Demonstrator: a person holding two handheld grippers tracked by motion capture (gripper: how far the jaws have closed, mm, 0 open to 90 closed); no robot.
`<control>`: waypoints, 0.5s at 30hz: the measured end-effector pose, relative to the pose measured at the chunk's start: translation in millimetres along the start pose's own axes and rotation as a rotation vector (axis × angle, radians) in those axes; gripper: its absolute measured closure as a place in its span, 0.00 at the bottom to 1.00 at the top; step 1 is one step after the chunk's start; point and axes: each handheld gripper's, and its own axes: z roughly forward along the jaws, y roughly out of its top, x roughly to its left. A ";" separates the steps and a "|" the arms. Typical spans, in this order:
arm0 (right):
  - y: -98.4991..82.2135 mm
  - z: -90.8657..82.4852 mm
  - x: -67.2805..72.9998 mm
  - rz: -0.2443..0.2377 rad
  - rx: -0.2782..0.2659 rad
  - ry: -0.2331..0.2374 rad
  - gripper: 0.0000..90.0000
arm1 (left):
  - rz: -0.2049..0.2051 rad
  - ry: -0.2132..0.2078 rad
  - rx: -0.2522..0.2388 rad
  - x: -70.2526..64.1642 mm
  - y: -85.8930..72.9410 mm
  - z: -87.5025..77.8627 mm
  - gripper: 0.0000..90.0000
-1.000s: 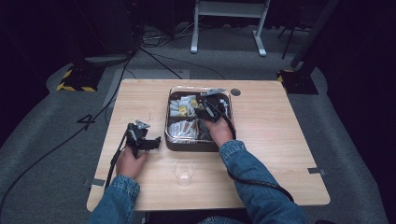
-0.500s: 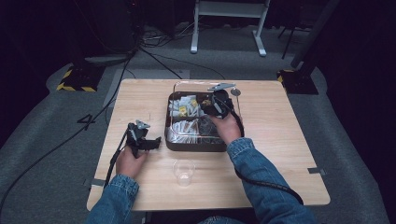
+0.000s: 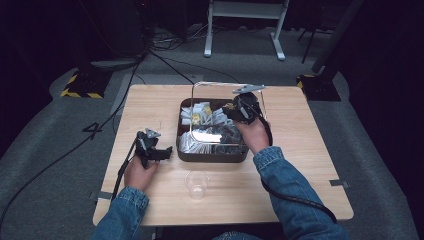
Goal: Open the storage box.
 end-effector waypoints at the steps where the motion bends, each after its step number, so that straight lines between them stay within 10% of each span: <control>1: -0.1 -1.6 -1.3 0.000 0.000 -0.001 0.65 | 0.000 0.000 0.000 0.0 0.0 0.0 0.17; 15: -6.1 -33.5 -32.2 0.019 -0.028 -0.034 0.65 | 0.002 0.002 -0.001 0.2 0.0 0.0 0.17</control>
